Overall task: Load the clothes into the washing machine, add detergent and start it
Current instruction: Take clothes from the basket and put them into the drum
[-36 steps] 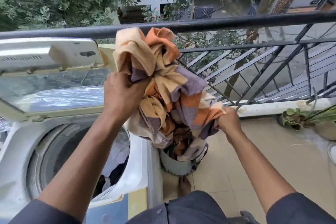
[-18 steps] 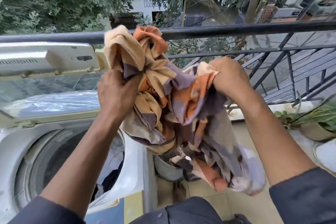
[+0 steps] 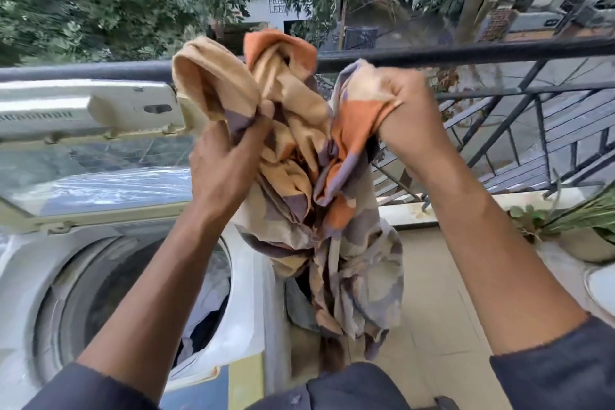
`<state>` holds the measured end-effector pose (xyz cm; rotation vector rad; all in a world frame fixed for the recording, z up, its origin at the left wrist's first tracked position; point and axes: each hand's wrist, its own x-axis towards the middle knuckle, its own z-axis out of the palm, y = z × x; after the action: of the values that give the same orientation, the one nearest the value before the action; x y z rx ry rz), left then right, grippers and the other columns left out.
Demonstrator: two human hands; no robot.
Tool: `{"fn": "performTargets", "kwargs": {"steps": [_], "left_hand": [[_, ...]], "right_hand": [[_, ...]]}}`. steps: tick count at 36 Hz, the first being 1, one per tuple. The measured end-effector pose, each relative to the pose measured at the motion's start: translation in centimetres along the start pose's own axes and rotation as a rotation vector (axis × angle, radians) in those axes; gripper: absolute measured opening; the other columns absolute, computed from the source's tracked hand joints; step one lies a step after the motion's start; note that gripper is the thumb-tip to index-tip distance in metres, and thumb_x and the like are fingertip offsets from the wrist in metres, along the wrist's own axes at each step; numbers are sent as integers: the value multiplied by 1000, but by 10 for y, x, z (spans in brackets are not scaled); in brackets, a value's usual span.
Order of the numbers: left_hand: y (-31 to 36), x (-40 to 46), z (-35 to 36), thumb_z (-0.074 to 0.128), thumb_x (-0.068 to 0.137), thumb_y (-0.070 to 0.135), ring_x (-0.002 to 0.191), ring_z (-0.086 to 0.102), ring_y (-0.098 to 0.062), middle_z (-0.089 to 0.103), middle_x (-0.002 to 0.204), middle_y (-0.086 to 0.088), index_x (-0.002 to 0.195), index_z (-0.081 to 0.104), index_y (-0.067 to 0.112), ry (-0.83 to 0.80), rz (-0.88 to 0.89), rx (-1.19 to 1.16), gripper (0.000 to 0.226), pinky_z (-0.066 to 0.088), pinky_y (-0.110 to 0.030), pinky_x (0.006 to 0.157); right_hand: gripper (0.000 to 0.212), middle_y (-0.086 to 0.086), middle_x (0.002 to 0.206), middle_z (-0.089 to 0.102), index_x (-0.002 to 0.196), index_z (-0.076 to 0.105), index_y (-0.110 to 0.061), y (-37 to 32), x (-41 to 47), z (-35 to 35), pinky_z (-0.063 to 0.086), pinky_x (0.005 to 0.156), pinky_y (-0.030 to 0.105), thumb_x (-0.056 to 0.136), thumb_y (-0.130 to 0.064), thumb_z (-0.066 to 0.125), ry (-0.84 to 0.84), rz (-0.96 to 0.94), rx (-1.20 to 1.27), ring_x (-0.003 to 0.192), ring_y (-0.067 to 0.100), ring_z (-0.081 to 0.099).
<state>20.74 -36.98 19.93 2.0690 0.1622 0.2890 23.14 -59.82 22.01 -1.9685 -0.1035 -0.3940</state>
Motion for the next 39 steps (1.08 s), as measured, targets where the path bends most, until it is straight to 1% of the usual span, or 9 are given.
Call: {"fn": "performTargets", "kwargs": {"steps": [6, 9, 13, 18, 22, 30, 32, 36, 39], "left_hand": [[-10, -14, 32, 75, 52, 94, 122, 63, -6, 66, 129, 12, 141, 51, 28, -298, 112, 87, 113, 53, -36, 104], [-13, -16, 43, 69, 58, 95, 112, 69, -18, 72, 118, 7, 126, 60, 32, -200, 37, 137, 93, 58, -46, 93], [-16, -16, 45, 76, 82, 50, 106, 67, -34, 73, 113, -9, 119, 61, 19, -160, 30, 164, 50, 54, -50, 86], [-18, -18, 48, 69, 88, 35, 102, 67, -37, 74, 107, -6, 130, 59, 20, -81, 36, 134, 46, 51, -46, 79], [-11, -19, 47, 71, 90, 32, 102, 63, -33, 61, 97, 8, 129, 61, 23, 27, -39, 83, 42, 37, -35, 77], [25, -13, 31, 68, 87, 37, 103, 64, -21, 67, 103, 14, 142, 55, 34, 136, 47, -1, 56, 47, -35, 84], [33, -12, 26, 67, 85, 38, 100, 62, -20, 64, 96, 13, 141, 55, 33, 151, 66, -8, 57, 48, -37, 82], [35, -11, 22, 65, 83, 41, 96, 59, -21, 61, 93, 11, 139, 56, 29, 141, 117, 17, 57, 42, -36, 77], [24, -11, 24, 68, 86, 40, 96, 55, -18, 62, 95, 10, 138, 56, 26, 115, 113, 40, 55, 34, -31, 75]], "right_hand": [[43, 0, 59, 52, 72, 60, -3, -4, -16, 32, 48, 55, 42, 99, -36, 62, -94, 21, -23, 58, 9, 48], [35, 8, 66, 59, 79, 66, -3, -2, -21, 36, 48, 59, 42, 95, -33, 67, -197, -14, -73, 65, 9, 51], [23, -5, 96, 71, 109, 74, -14, 19, -33, 34, 55, 84, 46, 95, -32, 69, -319, 62, 47, 90, 8, 63], [62, 3, 133, 65, 142, 57, -18, 55, -71, 25, 53, 104, 33, 83, -7, 71, -220, 85, 110, 121, 10, 64], [68, -4, 129, 60, 141, 51, -27, 97, -115, 32, 53, 100, 42, 79, -40, 75, -3, 160, -99, 120, 13, 60], [141, 7, 158, 37, 162, 10, -23, 182, -176, 77, 50, 105, 46, 51, -87, 67, -465, 594, -549, 144, 29, 41], [126, 7, 148, 50, 156, 27, -23, 208, -178, 87, 53, 99, 45, 53, -88, 60, -440, 707, -557, 136, 29, 52], [42, 8, 117, 72, 114, 64, -26, 213, -171, 85, 54, 79, 34, 90, -61, 62, -376, 829, -488, 108, 31, 69], [34, 16, 124, 70, 128, 68, -21, 218, -163, 67, 50, 81, 36, 96, -34, 66, -305, 822, -474, 115, 37, 66]]}}
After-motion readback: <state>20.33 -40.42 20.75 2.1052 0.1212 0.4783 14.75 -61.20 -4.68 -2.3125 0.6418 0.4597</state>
